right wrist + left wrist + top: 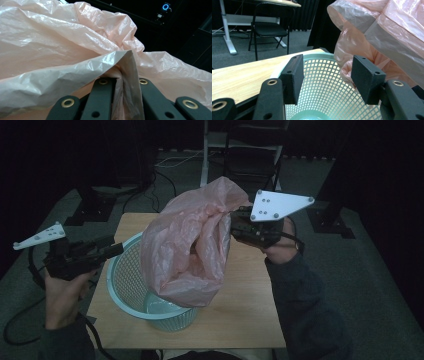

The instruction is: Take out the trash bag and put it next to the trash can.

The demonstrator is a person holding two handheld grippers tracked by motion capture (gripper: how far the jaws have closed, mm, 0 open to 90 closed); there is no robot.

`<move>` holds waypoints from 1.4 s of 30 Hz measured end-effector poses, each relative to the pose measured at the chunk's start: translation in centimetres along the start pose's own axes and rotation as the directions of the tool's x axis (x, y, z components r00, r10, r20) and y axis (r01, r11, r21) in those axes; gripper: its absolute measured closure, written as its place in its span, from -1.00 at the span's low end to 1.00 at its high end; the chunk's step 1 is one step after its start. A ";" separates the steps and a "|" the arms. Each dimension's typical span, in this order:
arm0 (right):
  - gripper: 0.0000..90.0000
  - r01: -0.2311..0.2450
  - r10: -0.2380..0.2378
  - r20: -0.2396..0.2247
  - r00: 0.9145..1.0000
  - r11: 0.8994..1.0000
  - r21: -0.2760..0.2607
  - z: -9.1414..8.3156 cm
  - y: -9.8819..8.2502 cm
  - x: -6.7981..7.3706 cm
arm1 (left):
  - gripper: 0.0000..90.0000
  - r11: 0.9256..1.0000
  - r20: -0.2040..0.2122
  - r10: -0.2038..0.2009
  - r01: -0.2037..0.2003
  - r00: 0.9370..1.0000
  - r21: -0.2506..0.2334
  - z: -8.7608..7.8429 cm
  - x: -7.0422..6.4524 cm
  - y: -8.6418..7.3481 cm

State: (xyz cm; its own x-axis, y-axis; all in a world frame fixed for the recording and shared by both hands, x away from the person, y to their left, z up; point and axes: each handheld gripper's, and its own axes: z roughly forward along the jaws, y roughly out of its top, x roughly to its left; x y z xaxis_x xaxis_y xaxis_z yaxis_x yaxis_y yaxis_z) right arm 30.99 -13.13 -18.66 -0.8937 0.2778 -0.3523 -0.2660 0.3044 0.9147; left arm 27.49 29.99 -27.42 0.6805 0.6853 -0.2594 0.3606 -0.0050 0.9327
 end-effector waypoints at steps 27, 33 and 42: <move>0.97 -0.031 0.032 0.049 0.998 0.999 -0.013 -3.0 -0.7 -1.1 | -0.02 1.000 0.001 -0.004 0.004 1.000 0.005 0.2 0.1 -0.1; 0.97 -0.018 0.019 0.053 0.998 1.000 -0.022 -3.4 -0.2 -0.9 | -0.02 1.000 0.002 -0.004 0.004 1.000 0.004 0.1 0.1 0.0; 0.97 -0.021 0.023 0.072 0.997 0.999 -0.026 -4.8 -0.3 -1.1 | -0.02 1.000 0.003 -0.007 0.007 1.000 0.002 0.0 0.1 -0.1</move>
State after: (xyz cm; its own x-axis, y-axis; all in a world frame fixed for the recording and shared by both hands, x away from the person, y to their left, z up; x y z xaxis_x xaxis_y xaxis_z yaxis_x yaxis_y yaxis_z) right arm 30.31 -17.89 -17.65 -0.8711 0.3499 -0.3447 -0.2564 0.2746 0.9267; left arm 27.53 30.09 -27.51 0.6801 0.6829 -0.2666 0.3666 -0.0019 0.9304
